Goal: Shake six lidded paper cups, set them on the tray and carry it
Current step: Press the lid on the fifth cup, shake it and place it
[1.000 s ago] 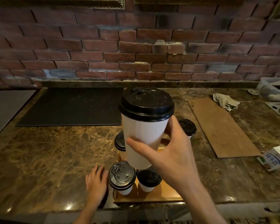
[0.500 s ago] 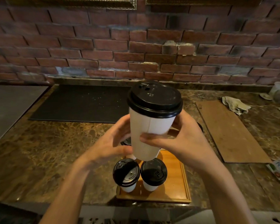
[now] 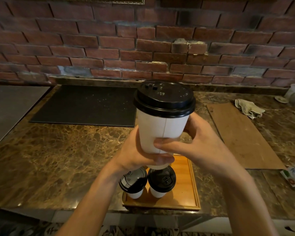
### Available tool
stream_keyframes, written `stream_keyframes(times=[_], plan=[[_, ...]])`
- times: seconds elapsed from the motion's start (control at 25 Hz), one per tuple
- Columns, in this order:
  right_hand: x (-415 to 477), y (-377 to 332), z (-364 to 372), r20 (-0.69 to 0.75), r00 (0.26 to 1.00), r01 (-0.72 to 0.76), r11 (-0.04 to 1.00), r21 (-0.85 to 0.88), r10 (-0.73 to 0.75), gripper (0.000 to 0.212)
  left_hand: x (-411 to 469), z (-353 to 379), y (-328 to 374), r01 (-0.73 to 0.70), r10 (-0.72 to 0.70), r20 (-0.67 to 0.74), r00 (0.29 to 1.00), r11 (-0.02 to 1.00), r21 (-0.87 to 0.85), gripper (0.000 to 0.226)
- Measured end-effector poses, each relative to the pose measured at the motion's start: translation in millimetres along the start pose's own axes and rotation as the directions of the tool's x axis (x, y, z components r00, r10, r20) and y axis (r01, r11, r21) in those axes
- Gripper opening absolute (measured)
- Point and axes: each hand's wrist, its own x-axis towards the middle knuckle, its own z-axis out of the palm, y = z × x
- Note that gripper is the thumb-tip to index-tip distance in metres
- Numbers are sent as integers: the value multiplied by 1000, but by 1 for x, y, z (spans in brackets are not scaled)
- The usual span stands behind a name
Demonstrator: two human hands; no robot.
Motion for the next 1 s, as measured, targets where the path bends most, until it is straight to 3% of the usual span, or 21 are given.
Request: stream_keyframes(times=[0.08,0.24,0.32,0.4,0.44,0.52,0.6,0.64,0.68,0.76,0.8,0.88,0.92,1.0], plan=[[-1,-6,-5,44,998,-34,998,-49,36,64,0,0,1,-4,4,14,1000,1000,14,54],[-3,-42,-35,97,985,-113,962,-249,141,83,-2,7,2,13,-13,-10,1000,1000,-17,64],[0,-72,-43,2,995,-97,939,-330,103,92,-3,12,4,44,-44,-84,995,999,-2,73],[12,-91,-38,-81,996,-60,880,-470,25,82,-4,19,1,21,-5,-154,988,995,102,74],[22,-94,-31,-94,996,-63,805,-590,10,79,-3,24,1,14,17,-201,980,988,153,75],[39,-91,-8,-87,992,-120,545,-830,86,65,-2,38,-1,21,41,-305,951,980,197,75],[46,-83,3,-34,997,-58,397,-916,66,42,-2,49,-2,51,42,-400,916,974,220,72],[47,-83,2,15,999,1,431,-902,30,37,-3,50,-3,67,15,-414,910,981,181,73],[47,-86,-4,84,996,59,547,-835,21,34,-4,46,-4,81,-32,-390,920,991,111,74],[48,-87,-19,345,938,223,790,-571,-15,26,-6,31,-1,127,-127,-213,969,992,-13,73],[49,-85,-24,430,900,274,863,-423,-75,26,-9,24,2,149,-153,-104,983,988,-40,73],[51,-81,-33,464,875,280,925,-258,-135,26,-11,16,7,185,-185,2,983,982,-33,76],[52,-81,-33,440,890,259,926,-277,-117,25,-11,17,9,177,-177,-29,984,984,-9,76],[54,-80,-22,300,953,196,857,-477,-51,24,-6,28,9,112,-100,-207,973,992,49,71]])
